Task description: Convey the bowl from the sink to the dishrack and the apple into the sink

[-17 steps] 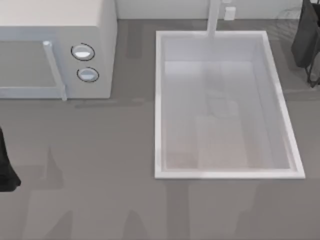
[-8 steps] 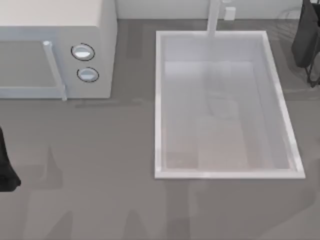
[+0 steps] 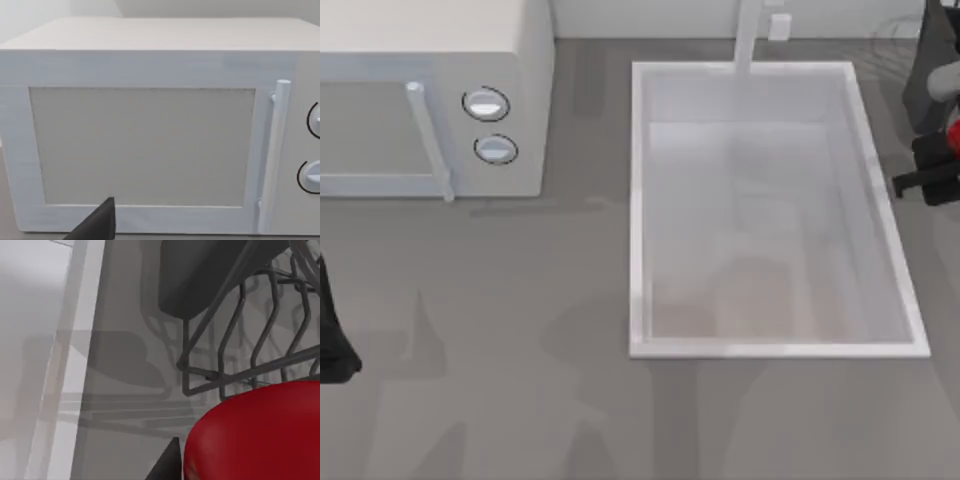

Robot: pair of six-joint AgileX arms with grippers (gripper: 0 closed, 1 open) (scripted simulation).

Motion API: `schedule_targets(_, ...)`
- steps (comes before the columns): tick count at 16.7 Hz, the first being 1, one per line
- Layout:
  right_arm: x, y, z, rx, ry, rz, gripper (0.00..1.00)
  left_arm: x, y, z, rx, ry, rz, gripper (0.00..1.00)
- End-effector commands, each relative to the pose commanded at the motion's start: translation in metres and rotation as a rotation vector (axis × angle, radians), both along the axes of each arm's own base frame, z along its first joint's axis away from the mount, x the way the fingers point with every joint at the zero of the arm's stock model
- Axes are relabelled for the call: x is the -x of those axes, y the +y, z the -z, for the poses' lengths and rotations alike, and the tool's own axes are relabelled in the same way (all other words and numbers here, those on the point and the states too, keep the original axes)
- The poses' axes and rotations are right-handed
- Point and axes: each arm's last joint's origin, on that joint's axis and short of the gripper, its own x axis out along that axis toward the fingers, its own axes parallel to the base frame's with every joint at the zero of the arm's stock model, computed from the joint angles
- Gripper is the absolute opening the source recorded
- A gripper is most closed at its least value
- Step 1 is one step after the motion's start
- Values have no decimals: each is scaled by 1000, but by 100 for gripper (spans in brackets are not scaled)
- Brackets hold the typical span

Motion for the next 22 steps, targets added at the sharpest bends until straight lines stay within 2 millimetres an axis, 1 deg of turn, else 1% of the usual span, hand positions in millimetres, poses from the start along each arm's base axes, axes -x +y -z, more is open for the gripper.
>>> schedule_targets(2,2,32,2,-24,-158,-27,0,0,0,0,0,0,0,100)
schedule_targets(5,14,74,-3,-110,-382,-59,0,0,0,0,0,0,0,100)
schedule_targets(7,26,97,-10,-190,-510,-74,0,0,0,0,0,0,0,100)
schedule_targets(9,39,114,-17,-271,-609,-83,0,0,0,0,0,0,0,100)
schedule_targets(12,51,127,-27,-355,-694,-89,0,0,0,0,0,0,0,100)
schedule_targets(18,51,129,-28,-367,-703,-89,0,0,0,0,0,0,0,100)
schedule_targets(20,51,130,-25,-368,-702,-92,0,0,0,0,0,0,0,100)
schedule_targets(22,48,134,-11,-369,-697,-97,0,0,0,0,0,0,0,100)
